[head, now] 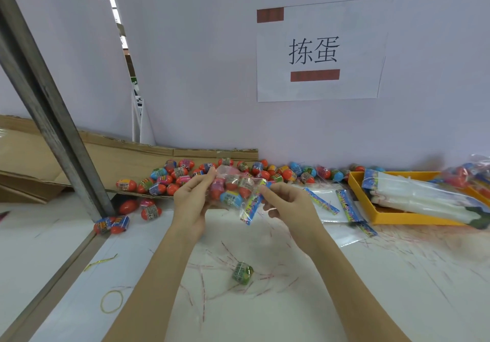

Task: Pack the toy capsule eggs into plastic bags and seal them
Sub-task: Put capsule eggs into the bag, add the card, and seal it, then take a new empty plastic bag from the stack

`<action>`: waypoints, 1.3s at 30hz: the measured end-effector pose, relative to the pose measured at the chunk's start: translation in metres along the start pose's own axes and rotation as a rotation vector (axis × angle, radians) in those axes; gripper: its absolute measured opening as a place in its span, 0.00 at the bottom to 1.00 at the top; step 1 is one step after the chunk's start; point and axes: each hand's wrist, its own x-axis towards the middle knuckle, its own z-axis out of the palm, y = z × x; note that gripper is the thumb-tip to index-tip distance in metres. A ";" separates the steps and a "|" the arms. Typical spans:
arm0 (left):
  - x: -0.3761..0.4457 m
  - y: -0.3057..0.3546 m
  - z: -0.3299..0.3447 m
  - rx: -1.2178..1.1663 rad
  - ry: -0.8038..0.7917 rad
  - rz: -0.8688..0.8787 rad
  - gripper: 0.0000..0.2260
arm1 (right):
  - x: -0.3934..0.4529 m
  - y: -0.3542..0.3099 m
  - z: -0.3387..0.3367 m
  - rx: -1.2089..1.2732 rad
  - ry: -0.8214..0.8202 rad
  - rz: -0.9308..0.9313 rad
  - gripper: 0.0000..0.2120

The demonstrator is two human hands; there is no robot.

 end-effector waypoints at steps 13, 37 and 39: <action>-0.006 -0.006 0.003 0.171 0.103 0.270 0.06 | -0.004 -0.005 0.002 -0.041 -0.117 0.167 0.15; 0.001 -0.012 -0.001 0.348 -0.015 0.238 0.09 | 0.015 0.025 -0.038 -1.250 0.428 -0.025 0.14; 0.000 -0.014 -0.001 0.418 -0.028 0.304 0.09 | 0.016 0.026 -0.043 -1.203 0.450 -0.044 0.14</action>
